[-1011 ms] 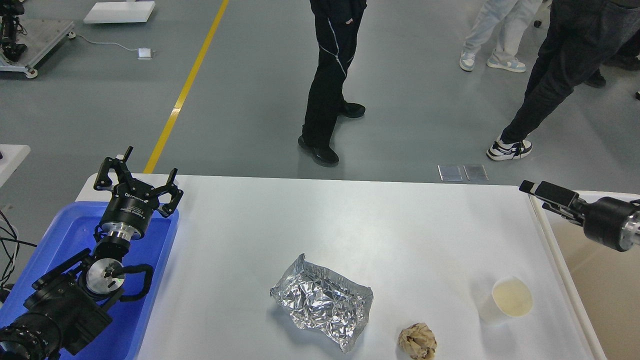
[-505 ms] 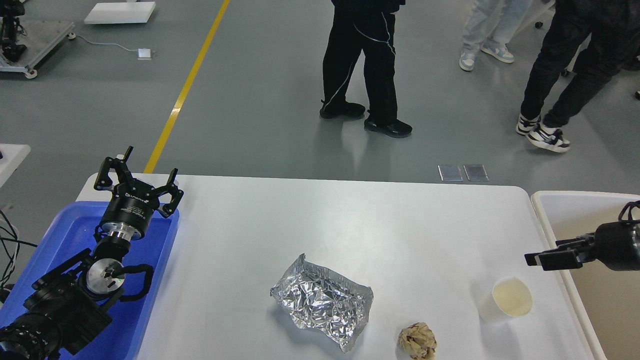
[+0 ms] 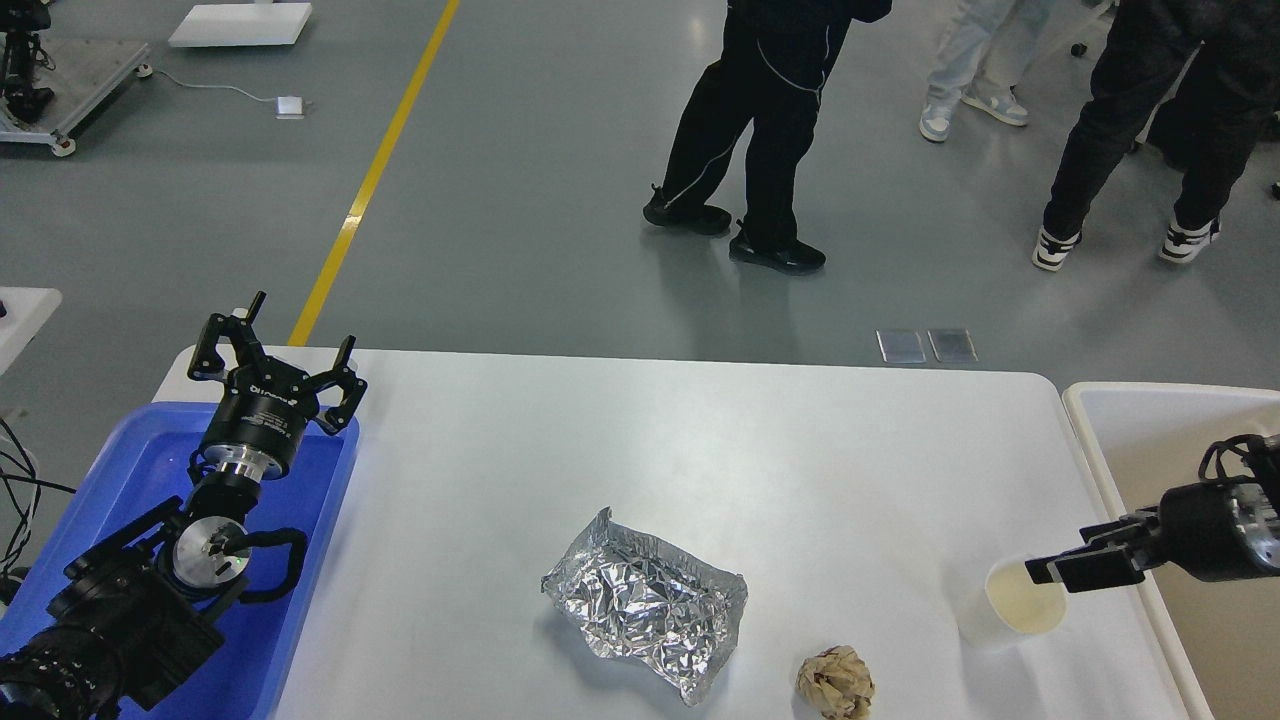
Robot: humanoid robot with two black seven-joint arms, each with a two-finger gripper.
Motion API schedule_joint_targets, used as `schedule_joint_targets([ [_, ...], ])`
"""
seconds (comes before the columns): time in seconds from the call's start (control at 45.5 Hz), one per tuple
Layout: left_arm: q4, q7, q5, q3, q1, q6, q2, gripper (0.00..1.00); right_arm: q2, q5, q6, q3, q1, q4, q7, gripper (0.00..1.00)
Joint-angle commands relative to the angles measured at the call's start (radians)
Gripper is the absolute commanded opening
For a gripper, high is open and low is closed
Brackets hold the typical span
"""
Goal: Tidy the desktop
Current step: 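Lower the right gripper toward the white paper cup, then close the right gripper around the white paper cup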
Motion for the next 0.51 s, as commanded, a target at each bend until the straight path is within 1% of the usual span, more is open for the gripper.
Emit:
schedule_joint_targets([
  [0.0,0.0,0.0,0.0,0.0,-0.001,0.0,0.0,1.0,0.053,0.032,-0.045,0.025,-0.11,-0.1,0.002,0.99],
  [0.088,0.0,0.0,0.0,0.0,-0.001,0.0,0.0,1.0,0.067,0.039,-0.06,0.025,-0.136,-0.126,0.002,0.99],
  [0.33,0.0,0.0,0.0,0.0,0.001,0.0,0.0,1.0,0.084,0.048,-0.115,0.027,-0.188,-0.137,0.001,0.98],
  [0.484,0.0,0.0,0.0,0.0,-0.001,0.0,0.0,1.0,0.095,0.072,-0.131,0.027,-0.222,-0.185,0.002,0.98],
])
